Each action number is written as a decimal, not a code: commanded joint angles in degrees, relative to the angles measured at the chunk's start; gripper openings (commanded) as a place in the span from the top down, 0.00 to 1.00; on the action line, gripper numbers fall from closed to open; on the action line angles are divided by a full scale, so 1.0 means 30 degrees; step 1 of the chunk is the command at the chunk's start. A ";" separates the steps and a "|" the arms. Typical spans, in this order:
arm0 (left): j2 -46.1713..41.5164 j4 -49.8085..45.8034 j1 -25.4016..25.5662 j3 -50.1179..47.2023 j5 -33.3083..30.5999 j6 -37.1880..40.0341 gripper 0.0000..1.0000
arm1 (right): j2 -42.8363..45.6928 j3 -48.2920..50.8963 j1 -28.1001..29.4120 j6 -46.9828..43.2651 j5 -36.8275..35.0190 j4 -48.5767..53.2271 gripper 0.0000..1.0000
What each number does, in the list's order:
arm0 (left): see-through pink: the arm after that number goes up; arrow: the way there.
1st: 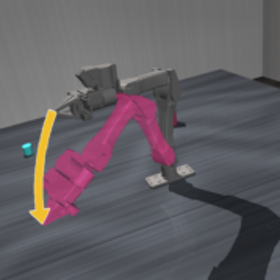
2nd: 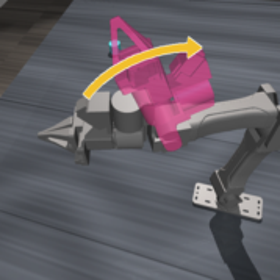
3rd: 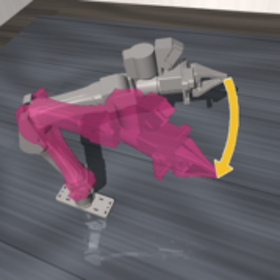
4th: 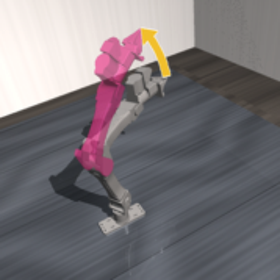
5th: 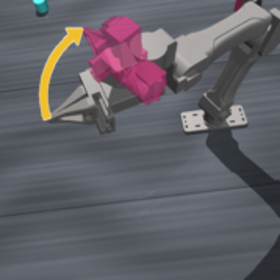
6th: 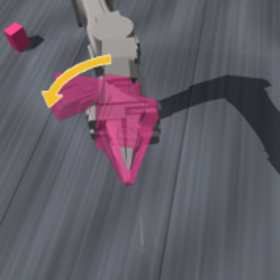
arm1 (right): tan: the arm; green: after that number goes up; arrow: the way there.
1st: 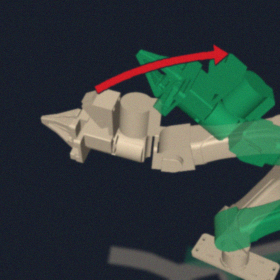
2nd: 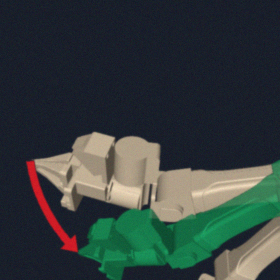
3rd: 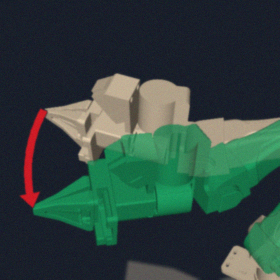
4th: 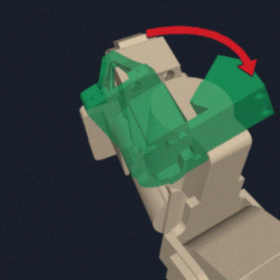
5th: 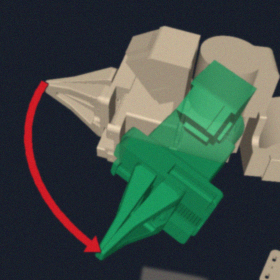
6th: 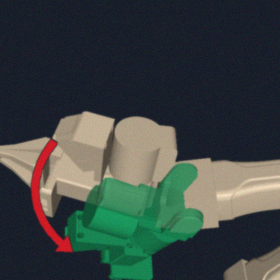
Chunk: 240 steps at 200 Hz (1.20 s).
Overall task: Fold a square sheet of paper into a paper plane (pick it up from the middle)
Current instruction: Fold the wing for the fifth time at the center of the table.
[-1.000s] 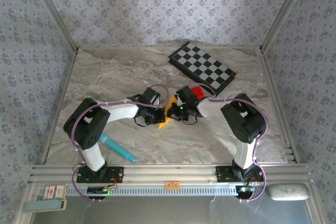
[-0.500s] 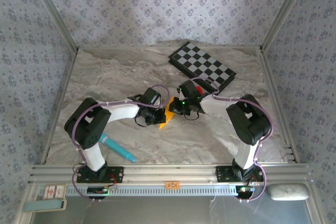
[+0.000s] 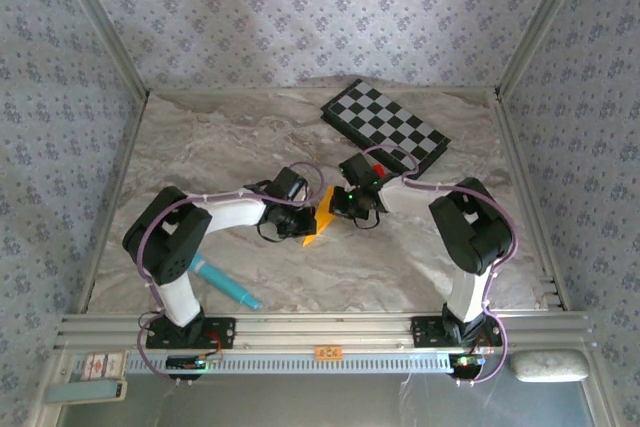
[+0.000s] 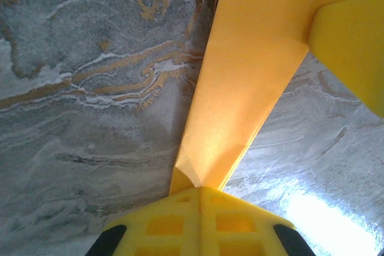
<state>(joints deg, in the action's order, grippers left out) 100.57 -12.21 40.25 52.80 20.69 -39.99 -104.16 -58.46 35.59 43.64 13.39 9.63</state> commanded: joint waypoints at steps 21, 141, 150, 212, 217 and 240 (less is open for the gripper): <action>0.0461 -0.1760 0.0276 -0.0054 -0.0626 0.0029 1.00 | -0.0772 -0.0524 -0.0030 -0.0220 -0.0943 0.1369 0.89; 0.1528 0.1620 -0.0176 0.1810 0.0721 -0.0425 0.94 | -0.0470 0.0690 -0.0234 -0.0545 0.2396 -0.1080 0.89; 0.1723 0.1566 -0.0195 0.1875 0.0651 -0.0400 0.94 | -0.0411 0.0756 -0.0289 -0.0608 0.2600 -0.1245 0.90; 0.2485 0.0224 -0.0140 0.1267 -0.0324 -0.0483 0.99 | -0.0319 0.0393 -0.0708 -0.1725 0.1655 -0.0716 0.90; 0.2438 0.0140 -0.0107 0.1150 -0.0402 -0.0526 0.99 | -0.0347 0.0245 -0.0805 -0.1855 0.1394 -0.0599 0.90; 0.2222 -0.0059 -0.0085 0.0532 -0.0618 -0.0695 1.00 | -0.0710 -0.0154 -0.1409 -0.2354 0.0486 -0.0471 0.90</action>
<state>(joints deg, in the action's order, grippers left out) 106.06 -7.46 39.75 57.71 21.80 -41.10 -105.12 -56.88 33.56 39.57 19.44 5.89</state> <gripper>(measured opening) 0.041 0.101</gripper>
